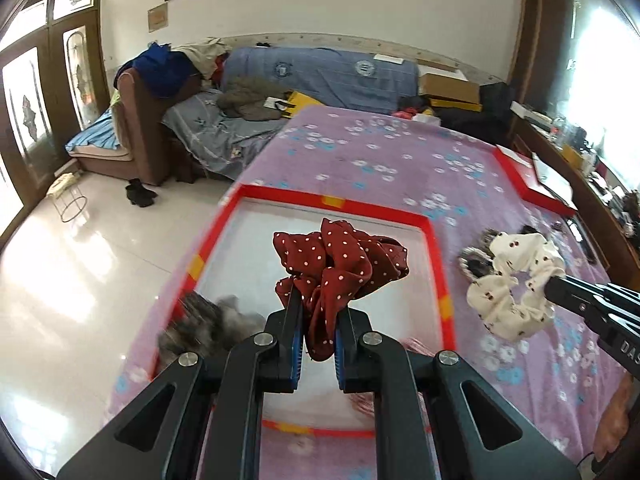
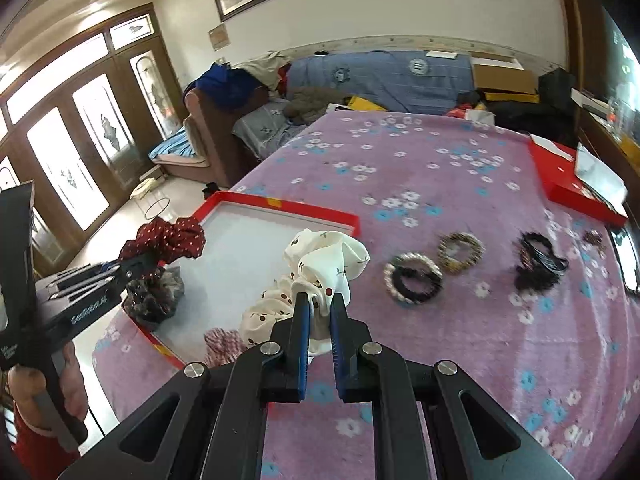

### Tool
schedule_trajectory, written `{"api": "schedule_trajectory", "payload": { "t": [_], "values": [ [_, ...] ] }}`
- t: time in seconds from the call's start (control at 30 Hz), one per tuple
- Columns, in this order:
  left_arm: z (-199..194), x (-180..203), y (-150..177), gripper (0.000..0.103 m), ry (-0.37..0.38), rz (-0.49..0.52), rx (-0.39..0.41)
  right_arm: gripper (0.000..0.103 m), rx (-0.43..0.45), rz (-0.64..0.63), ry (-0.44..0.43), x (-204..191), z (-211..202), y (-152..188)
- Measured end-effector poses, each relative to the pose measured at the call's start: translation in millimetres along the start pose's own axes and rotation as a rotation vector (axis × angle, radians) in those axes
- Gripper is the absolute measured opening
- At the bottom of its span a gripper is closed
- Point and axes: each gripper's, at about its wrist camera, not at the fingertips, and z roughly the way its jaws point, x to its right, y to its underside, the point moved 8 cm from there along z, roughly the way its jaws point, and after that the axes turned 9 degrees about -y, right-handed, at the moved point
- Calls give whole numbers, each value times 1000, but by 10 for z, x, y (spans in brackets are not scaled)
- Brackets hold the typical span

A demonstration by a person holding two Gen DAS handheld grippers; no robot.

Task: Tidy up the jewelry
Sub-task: 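Carry both scrunchies into the red tray and open both tools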

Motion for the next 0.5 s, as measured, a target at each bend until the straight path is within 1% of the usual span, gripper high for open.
{"api": "schedule_trajectory", "payload": {
  "t": [0.07,0.17,0.3,0.4,0.5],
  "values": [
    [124,-101,-108,12,-28,6,-7,11,-7,-7,-11,-46,119,-86],
    [361,-204,-274,12,-48,23,-26,11,-23,-4,-29,-78,341,-202],
    [799,-303,-410,12,-65,19,-104,11,-58,6,-39,-79,719,-333],
    [1120,-369,-469,12,-104,29,-144,11,-87,15,-39,-28,968,-401],
    [1366,-414,-505,12,-125,22,-175,11,-120,38,-41,69,1247,-447]
  ]
}}
